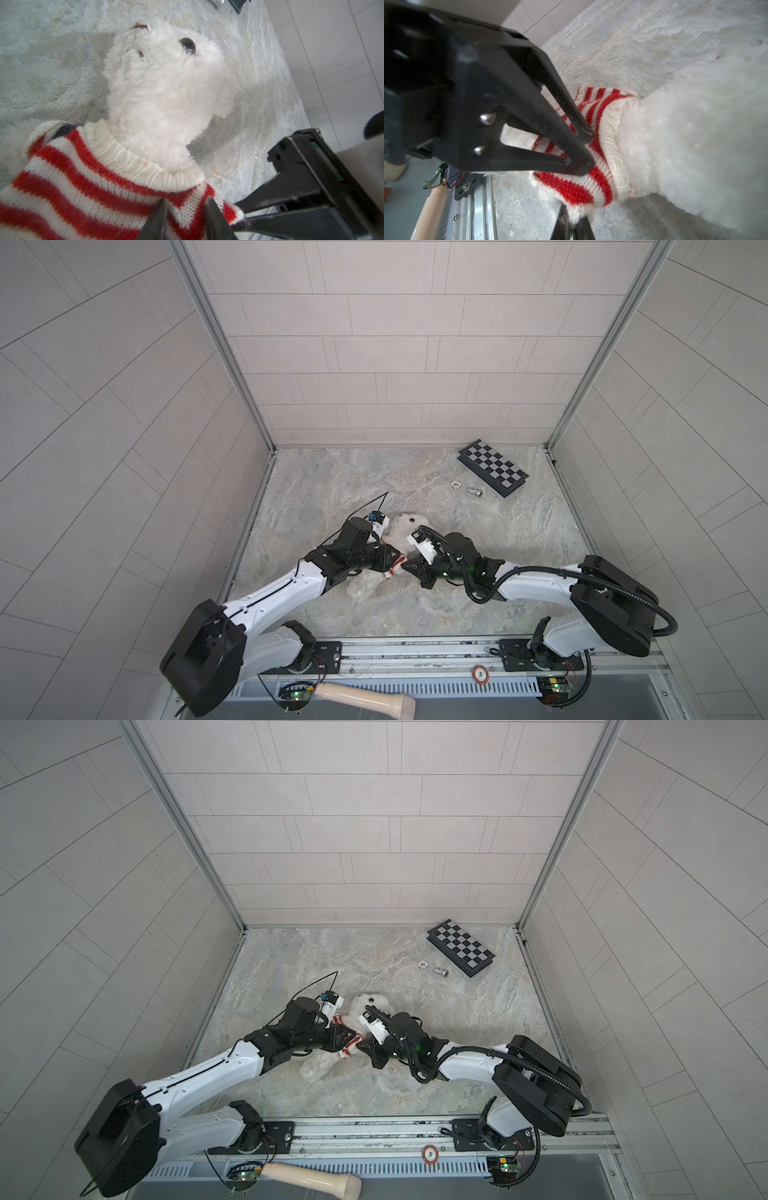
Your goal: Dress the teddy bear
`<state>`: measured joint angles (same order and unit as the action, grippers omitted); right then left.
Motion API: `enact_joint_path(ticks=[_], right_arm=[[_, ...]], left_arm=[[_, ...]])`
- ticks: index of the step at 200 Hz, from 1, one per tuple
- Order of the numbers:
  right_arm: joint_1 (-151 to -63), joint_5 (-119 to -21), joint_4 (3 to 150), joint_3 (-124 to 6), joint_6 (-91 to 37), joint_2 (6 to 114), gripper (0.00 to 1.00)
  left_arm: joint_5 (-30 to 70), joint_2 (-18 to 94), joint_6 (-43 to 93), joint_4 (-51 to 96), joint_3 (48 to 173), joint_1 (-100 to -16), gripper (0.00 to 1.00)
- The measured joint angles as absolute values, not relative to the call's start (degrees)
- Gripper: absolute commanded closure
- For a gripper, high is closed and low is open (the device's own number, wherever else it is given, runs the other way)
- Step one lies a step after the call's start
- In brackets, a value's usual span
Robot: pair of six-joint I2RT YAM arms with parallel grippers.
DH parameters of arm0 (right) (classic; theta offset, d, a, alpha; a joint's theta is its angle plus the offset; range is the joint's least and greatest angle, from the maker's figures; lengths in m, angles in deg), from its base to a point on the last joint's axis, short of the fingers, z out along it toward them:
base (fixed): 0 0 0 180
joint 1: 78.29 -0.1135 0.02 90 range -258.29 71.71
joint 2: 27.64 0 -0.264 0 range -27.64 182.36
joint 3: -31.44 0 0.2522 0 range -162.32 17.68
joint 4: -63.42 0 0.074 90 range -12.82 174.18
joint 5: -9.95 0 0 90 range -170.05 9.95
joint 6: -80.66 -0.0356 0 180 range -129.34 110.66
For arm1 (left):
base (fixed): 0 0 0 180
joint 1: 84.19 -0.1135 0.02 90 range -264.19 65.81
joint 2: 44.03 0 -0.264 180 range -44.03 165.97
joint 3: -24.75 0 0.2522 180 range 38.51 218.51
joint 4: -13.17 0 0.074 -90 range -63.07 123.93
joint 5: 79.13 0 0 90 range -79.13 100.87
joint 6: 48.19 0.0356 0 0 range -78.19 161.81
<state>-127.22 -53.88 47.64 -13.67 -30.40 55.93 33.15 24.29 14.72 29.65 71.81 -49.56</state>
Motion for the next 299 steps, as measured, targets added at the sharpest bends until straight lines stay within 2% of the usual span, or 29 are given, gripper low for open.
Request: enact_joint_path(ticks=[67,99,127,151,209,253,299], right_arm=[[-120.5,-43.6,31.4,-7.0,-39.4,61.3,0.96],[-120.3,-43.1,31.1,-6.5,-39.6,61.0,0.81],[-120.9,-46.3,36.8,-6.6,-37.1,56.1,0.68],[-122.7,-51.2,43.1,-6.8,-34.7,51.0,0.63],[-131.2,-64.7,56.1,-8.5,-29.6,46.2,0.62],[-132.4,-71.6,58.8,-11.2,-27.4,46.3,0.72],[-133.0,-72.8,58.1,-14.0,-26.2,49.5,0.79]], left_arm=[[33.3,28.8,14.8,25.5,71.4,-52.1,0.82],[33.2,29.4,14.8,24.5,70.8,-52.2,0.84],[32.7,29.5,14.8,23.7,70.2,-52.5,0.86],[32.7,29.5,14.8,23.1,69.9,-52.6,0.87],[33.1,29.6,14.6,21.1,68.8,-52.9,0.91],[33.9,29.6,14.2,18.9,67.7,-53.3,0.93],[34.0,29.6,14.1,18.7,67.7,-53.3,0.94]])
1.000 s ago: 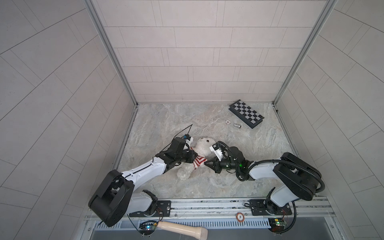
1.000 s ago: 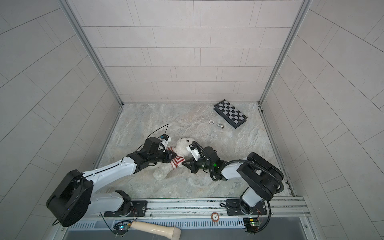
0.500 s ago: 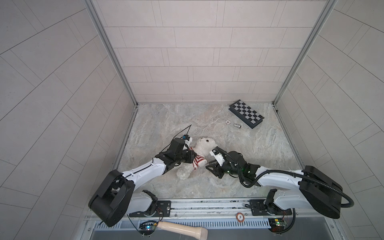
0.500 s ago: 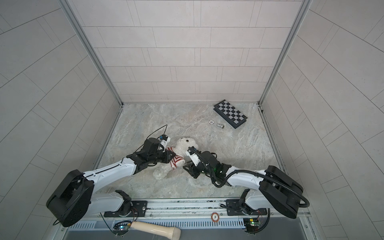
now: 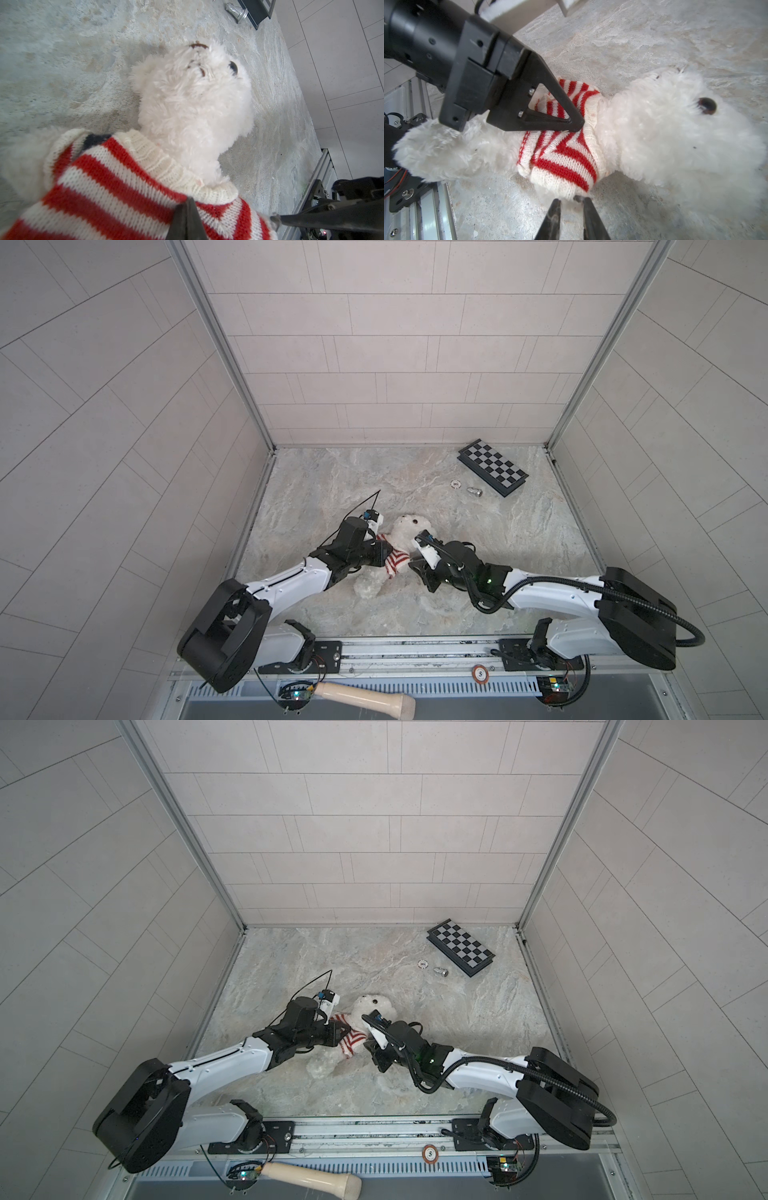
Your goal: Dress the teddy bear
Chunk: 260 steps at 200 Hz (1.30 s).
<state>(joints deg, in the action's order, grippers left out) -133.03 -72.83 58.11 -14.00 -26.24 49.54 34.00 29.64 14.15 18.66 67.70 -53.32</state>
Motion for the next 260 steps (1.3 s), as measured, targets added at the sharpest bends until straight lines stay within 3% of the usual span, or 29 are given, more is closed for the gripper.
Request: enact_joint_path(ticks=[32,107,214,245,260], right_arm=[[-135.1,-72.8,58.4,-16.1,-25.4,51.6,0.79],[-135.5,-74.4,58.1,-16.4,-24.1,53.6,0.67],[-135.6,-77.4,57.7,-20.1,-20.2,58.9,0.62],[-135.5,-79.0,57.7,-20.1,-19.2,59.0,0.70],[-135.3,-79.6,57.6,-20.1,-18.9,59.0,0.80]], left_arm=[[34.0,29.6,14.1,18.7,67.7,-53.3,0.94],[34.0,29.6,13.2,18.6,67.7,-53.4,0.94],[33.5,29.7,13.1,18.1,67.7,-53.8,0.95],[33.5,29.7,13.1,18.0,67.7,-53.8,0.96],[33.5,29.7,13.1,17.9,67.7,-53.8,0.96]])
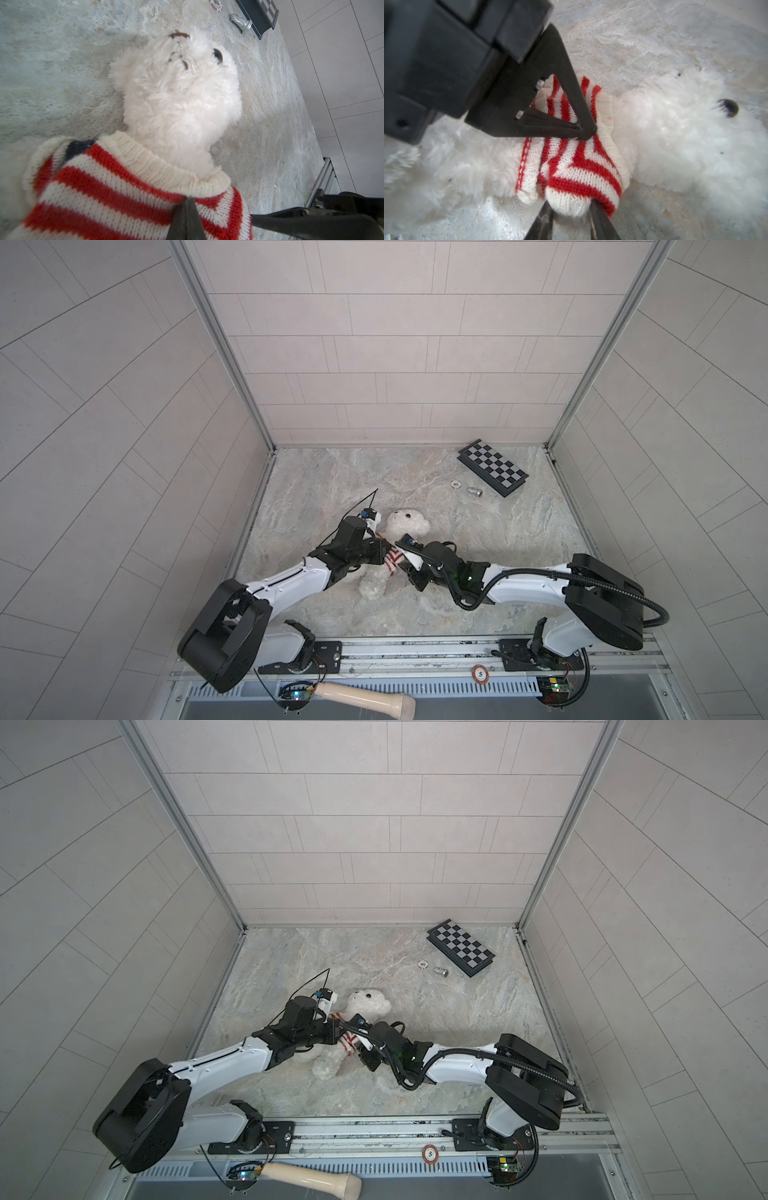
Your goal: Dress the teddy bear
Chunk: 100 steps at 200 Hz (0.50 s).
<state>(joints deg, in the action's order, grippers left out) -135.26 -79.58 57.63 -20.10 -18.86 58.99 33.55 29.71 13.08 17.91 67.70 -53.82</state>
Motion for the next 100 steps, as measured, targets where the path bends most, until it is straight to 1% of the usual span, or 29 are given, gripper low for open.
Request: enact_joint_path(ticks=[30,43,100], right_arm=[[-134.6,-80.6,57.2,-19.6,-17.9,58.6,0.95],[-134.4,-80.7,57.4,-18.9,-17.8,57.6,1.00],[-134.1,-81.4,57.2,-12.0,-15.4,48.2,1.00]], left_arm=[[33.5,29.7,13.0,17.7,67.7,-54.0,0.97],[33.9,29.7,12.6,16.9,67.2,-54.3,0.97],[35.7,29.7,12.2,15.9,66.4,-56.2,1.00]])
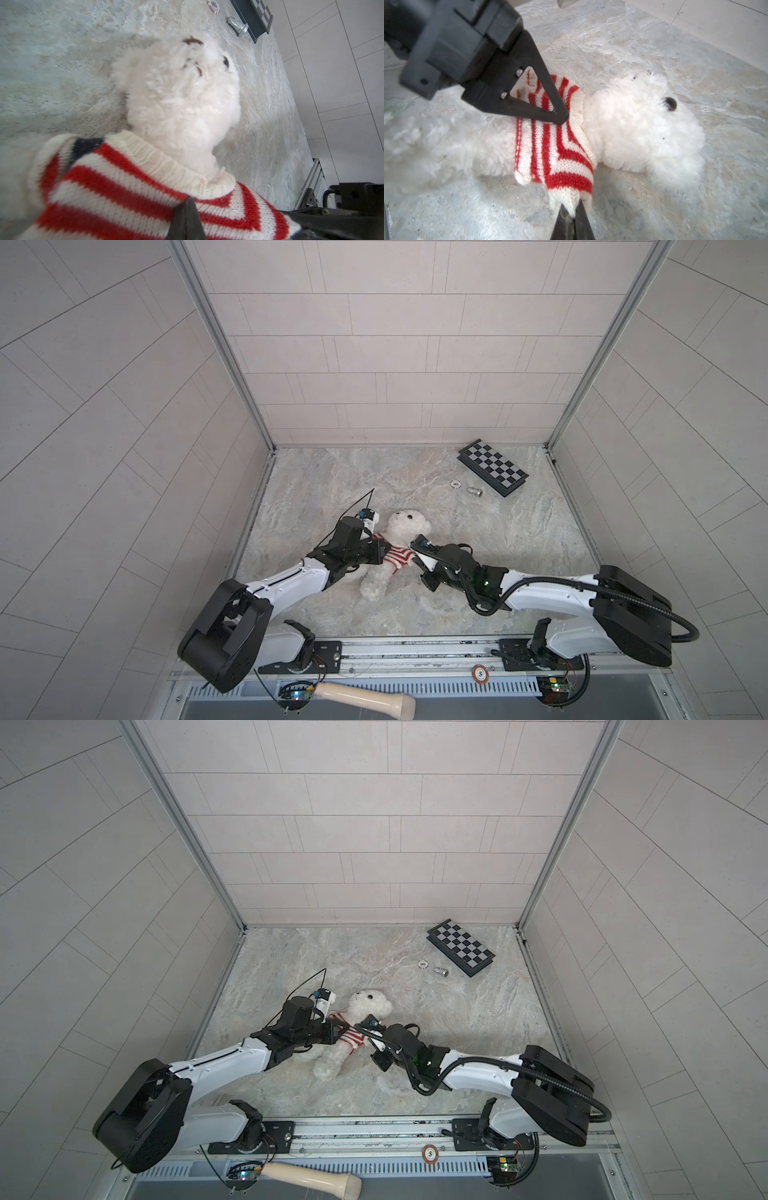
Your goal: Dress the teddy bear
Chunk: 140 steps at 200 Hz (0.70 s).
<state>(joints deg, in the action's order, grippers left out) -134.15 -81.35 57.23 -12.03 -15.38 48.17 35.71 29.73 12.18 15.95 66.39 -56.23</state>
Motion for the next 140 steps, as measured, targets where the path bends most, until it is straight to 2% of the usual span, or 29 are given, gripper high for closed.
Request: enact_joint_path(ticks=[52,68,121,140], right_arm=[[-134.1,-81.0,56.2,-7.5,-12.6,42.2,1.00],[-134.1,-80.2,55.7,-7.2,-12.1,42.3,1.00],[-134.1,-74.7,52.6,-7.1,-10.3,43.5,1.00],[-134.1,-72.2,50.2,-6.4,-9.4,43.5,1.00]], left_arm=[[34.0,30.8,12.7,18.2,65.3,-59.3,1.00],[33.9,29.9,13.3,19.7,65.3,-59.3,0.94],[32.7,11.6,16.4,33.3,67.5,-56.6,0.81],[32.8,8.0,15.5,34.5,68.4,-52.8,0.79]])
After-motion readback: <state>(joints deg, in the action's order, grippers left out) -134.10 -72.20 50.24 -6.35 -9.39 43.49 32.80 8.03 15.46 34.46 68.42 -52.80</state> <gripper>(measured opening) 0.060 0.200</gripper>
